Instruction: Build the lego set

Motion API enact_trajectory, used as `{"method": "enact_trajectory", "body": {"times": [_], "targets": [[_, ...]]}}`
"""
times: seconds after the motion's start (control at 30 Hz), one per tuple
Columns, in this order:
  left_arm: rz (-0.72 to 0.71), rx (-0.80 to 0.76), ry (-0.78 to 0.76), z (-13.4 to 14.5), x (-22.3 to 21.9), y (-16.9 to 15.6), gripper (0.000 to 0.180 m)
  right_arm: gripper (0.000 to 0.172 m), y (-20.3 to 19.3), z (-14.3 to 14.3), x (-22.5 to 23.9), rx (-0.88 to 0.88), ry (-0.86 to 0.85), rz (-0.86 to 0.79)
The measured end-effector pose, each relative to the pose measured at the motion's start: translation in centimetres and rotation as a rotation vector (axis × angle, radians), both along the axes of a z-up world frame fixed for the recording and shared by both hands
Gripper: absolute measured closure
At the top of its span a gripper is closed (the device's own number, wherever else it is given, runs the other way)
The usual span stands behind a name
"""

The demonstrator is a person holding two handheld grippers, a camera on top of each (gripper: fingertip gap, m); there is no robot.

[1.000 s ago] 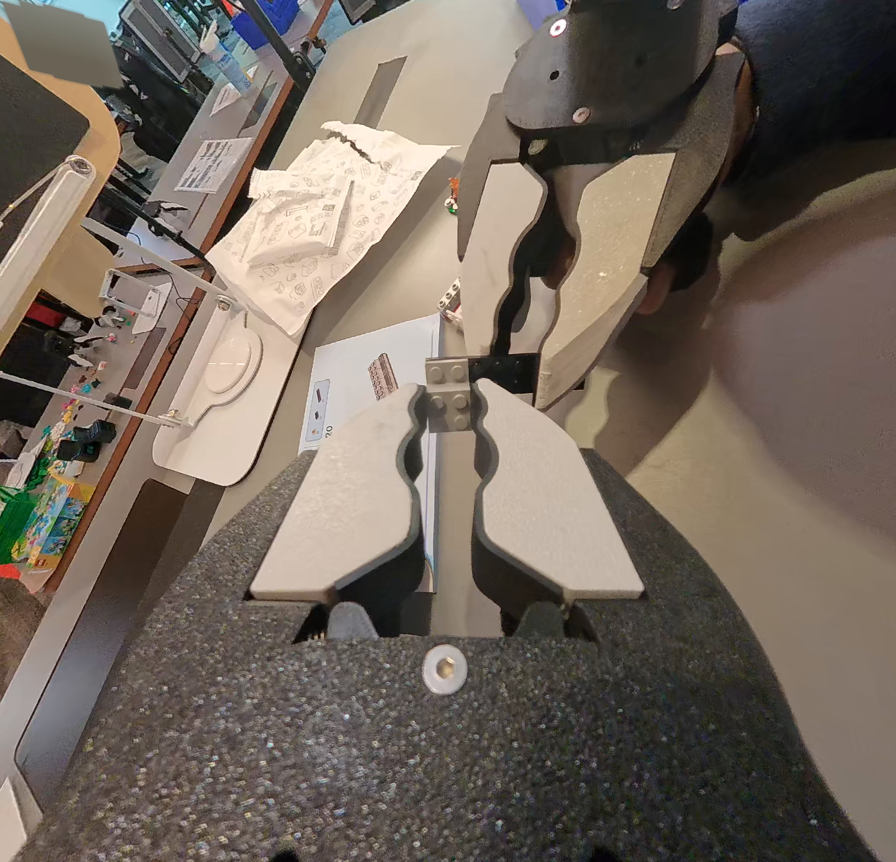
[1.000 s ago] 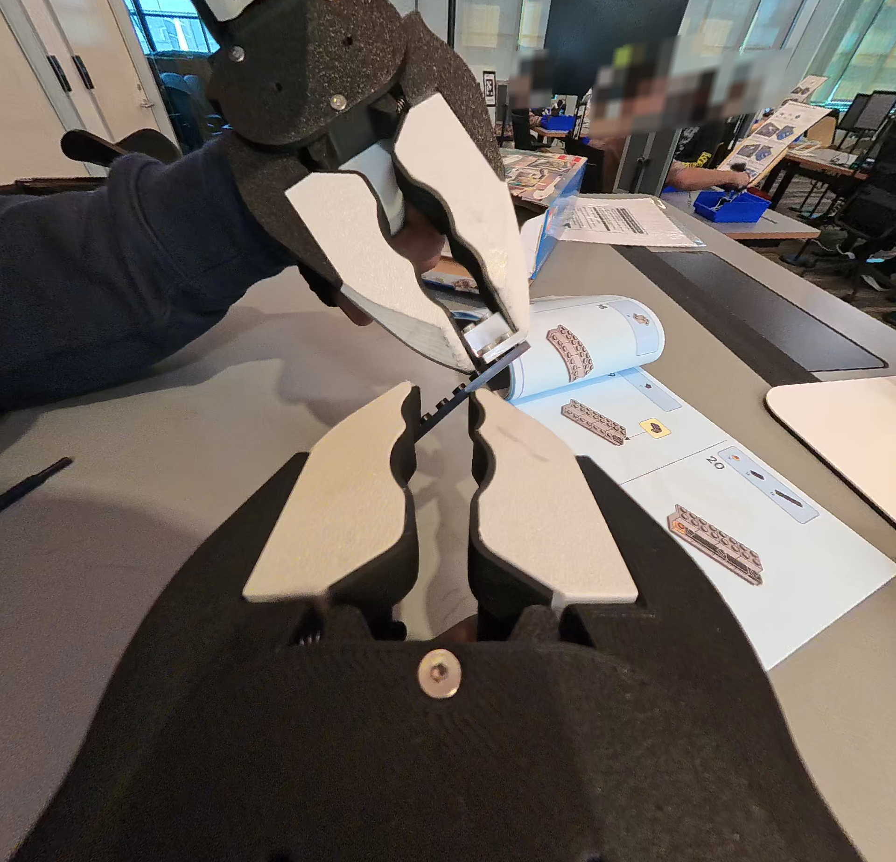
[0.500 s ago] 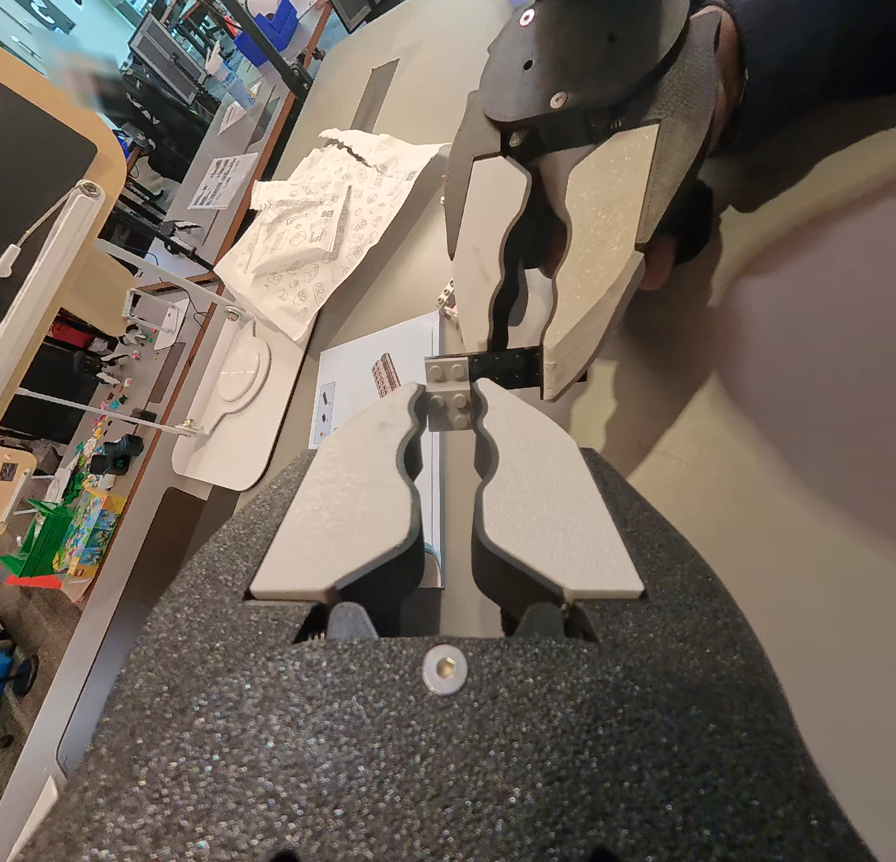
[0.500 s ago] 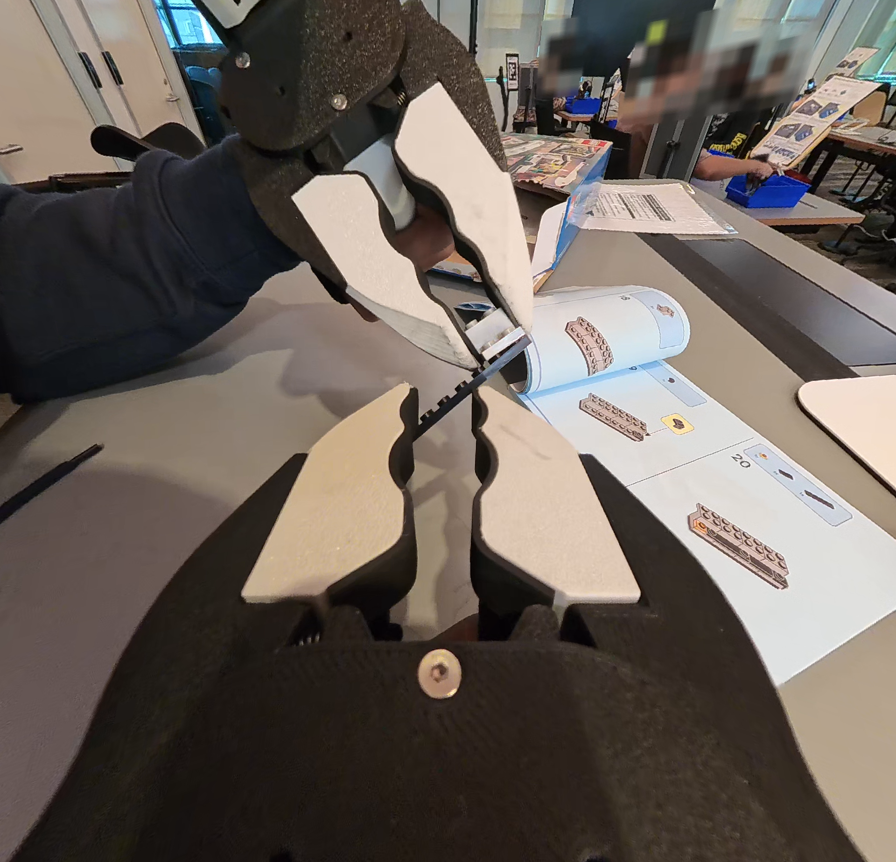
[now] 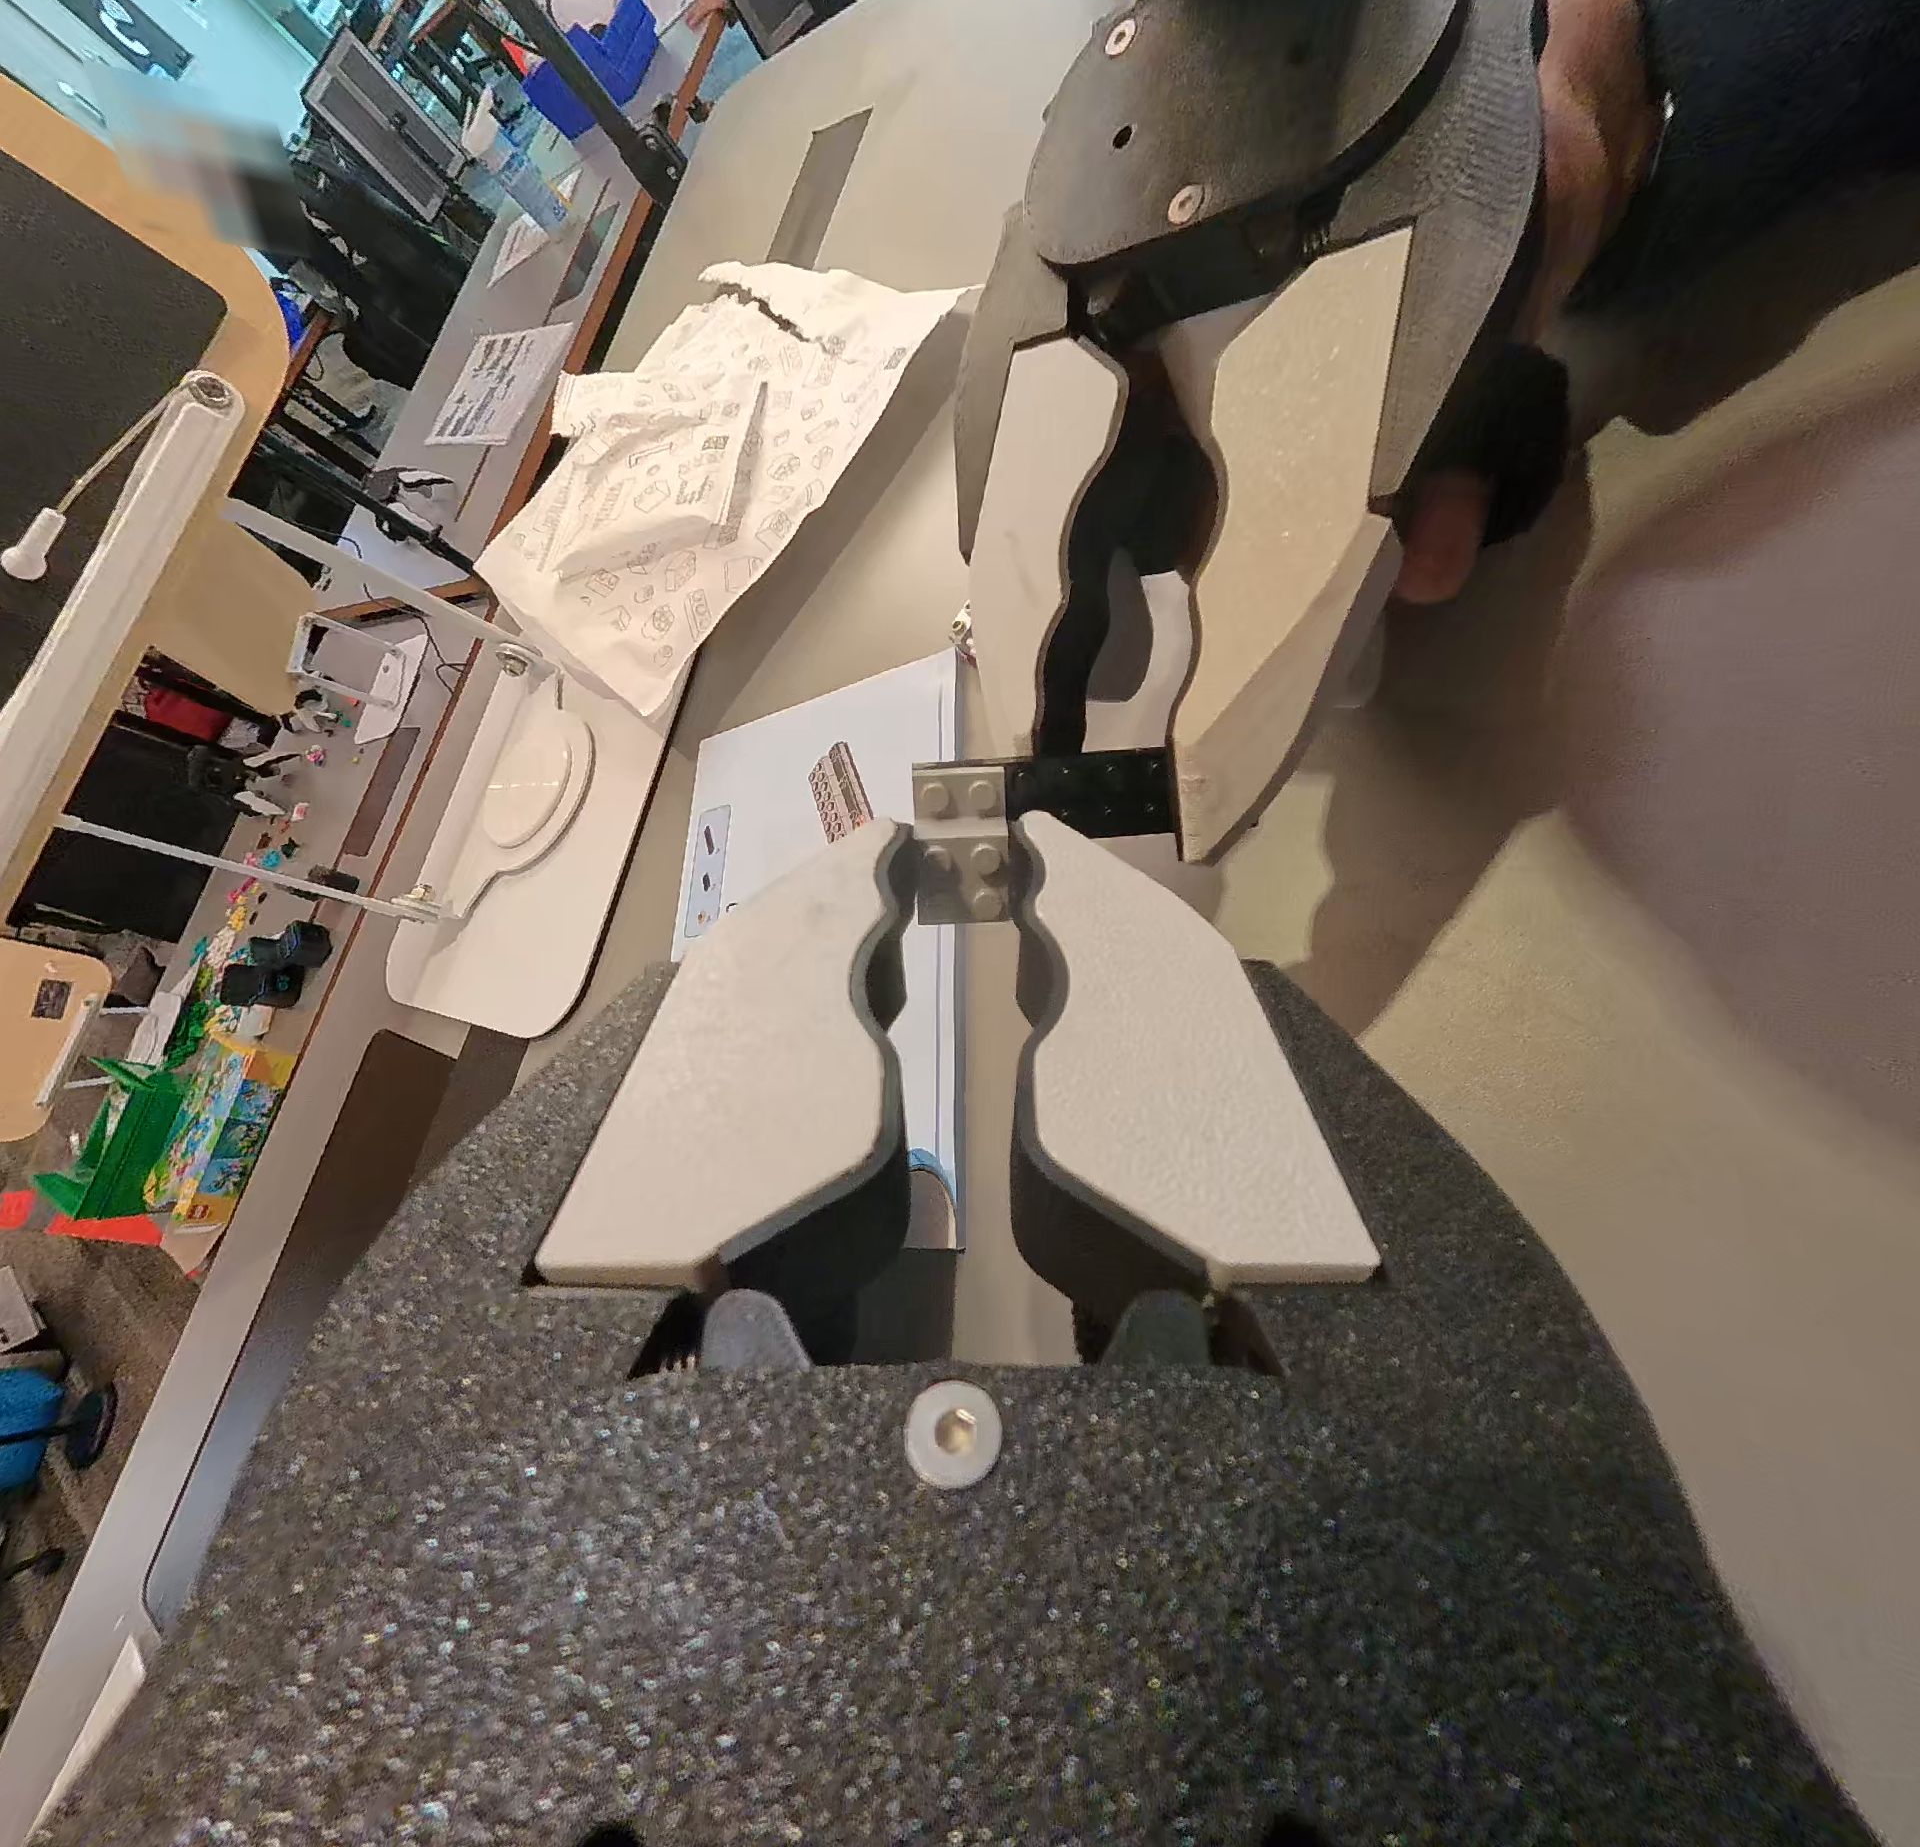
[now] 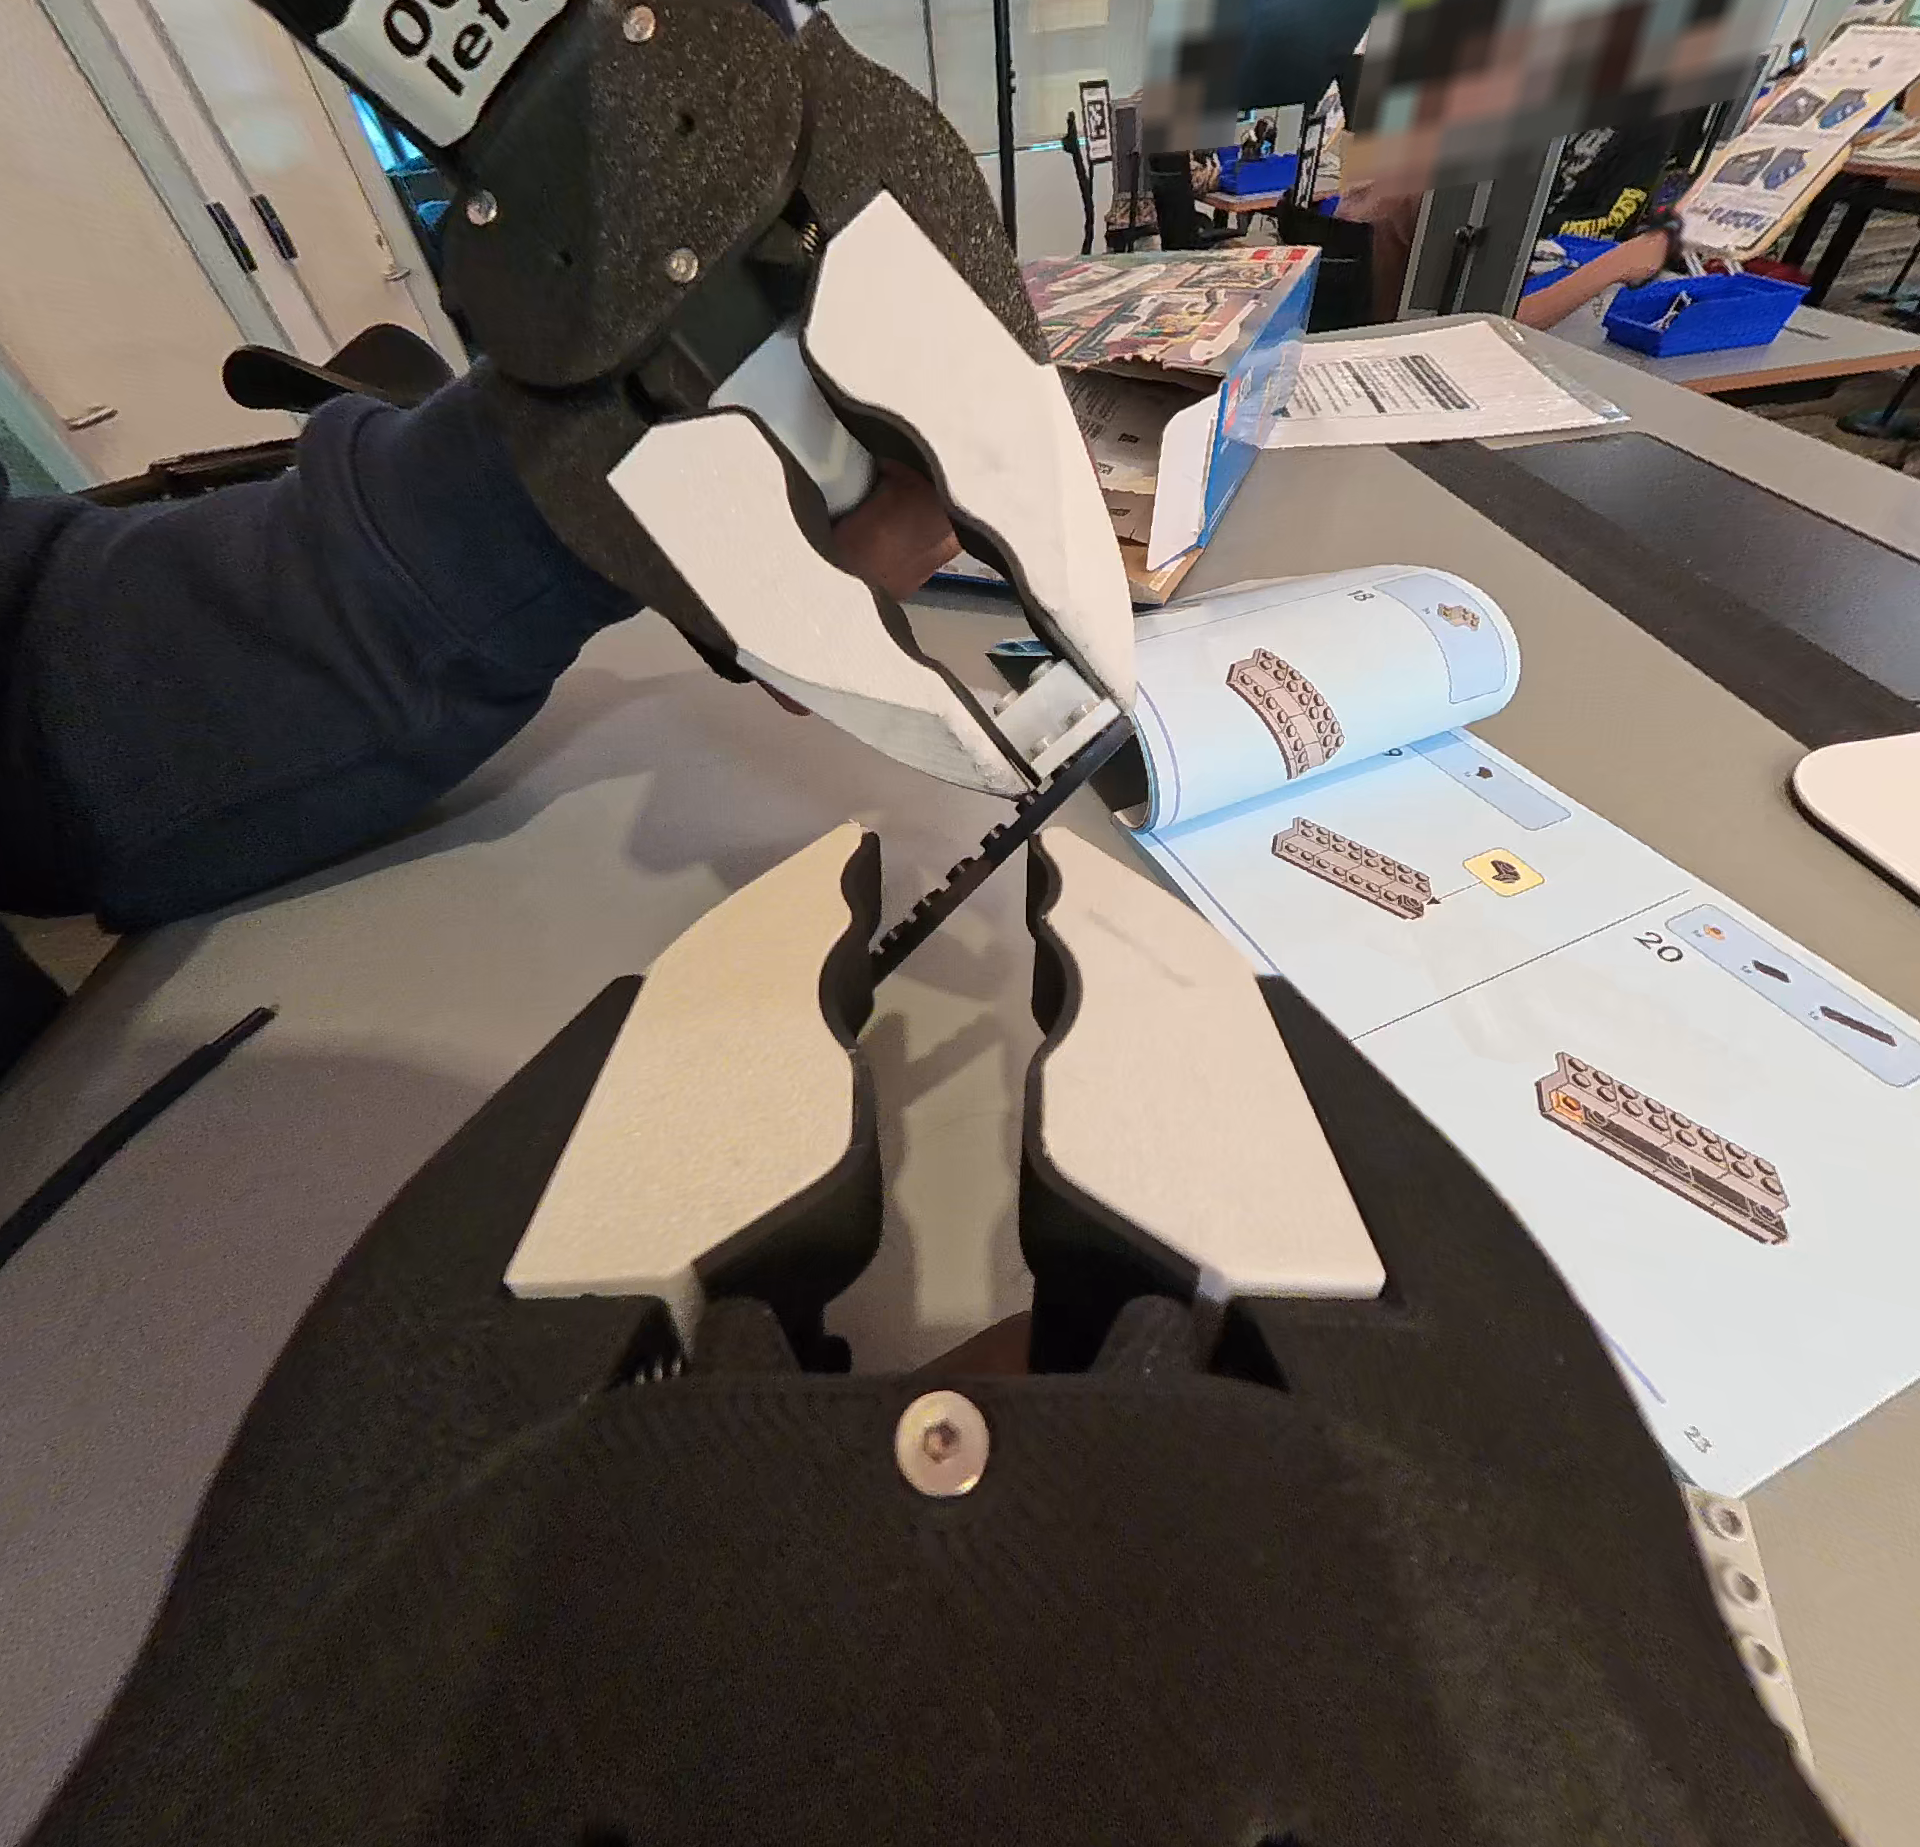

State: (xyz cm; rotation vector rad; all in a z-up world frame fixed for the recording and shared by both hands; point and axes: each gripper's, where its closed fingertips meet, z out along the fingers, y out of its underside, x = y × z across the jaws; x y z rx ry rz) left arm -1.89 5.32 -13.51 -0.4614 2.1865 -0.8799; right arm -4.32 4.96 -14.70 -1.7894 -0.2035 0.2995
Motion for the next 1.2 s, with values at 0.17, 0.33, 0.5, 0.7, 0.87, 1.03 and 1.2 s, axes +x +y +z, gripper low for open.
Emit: {"method": "enact_trajectory", "body": {"times": [0.17, 0.33, 0.5, 0.7, 0.87, 1.03, 1.2], "targets": [[0.018, 0.026, -0.007, -0.3, 0.3, 0.2, 0.164, 0.143, 0.2, -0.3, 0.1, -0.019, 0.005, -0.019], [0.017, 0.049, 0.005, -0.5, 0.2, 0.2, 0.164, 0.143, 0.4, -0.3, 0.2, -0.016, -0.028, -0.043], [0.029, 0.085, 0.007, -0.7, 0.2, 0.3, 0.164, 0.141, 0.4, -0.6, 0.0, -0.026, -0.062, -0.041], [-0.027, 0.122, 0.004, -1.0, -0.4, -0.4, 0.164, 0.146, -0.6, -0.9, -0.4, -0.066, -0.001, 0.056], [-0.052, 0.143, 0.041, -1.3, -1.0, -0.9, 0.164, 0.151, -1.5, -1.2, -1.1, -0.097, 0.018, 0.138], [-0.056, 0.14, 0.067, -1.7, -1.2, -0.9, 0.164, 0.15, -1.5, -1.6, -1.3, -0.119, 0.004, 0.146], [-0.059, 0.144, 0.07, -1.8, -1.2, -0.9, 0.164, 0.15, -1.5, -2.0, -1.5, -0.141, -0.017, 0.151]]}}
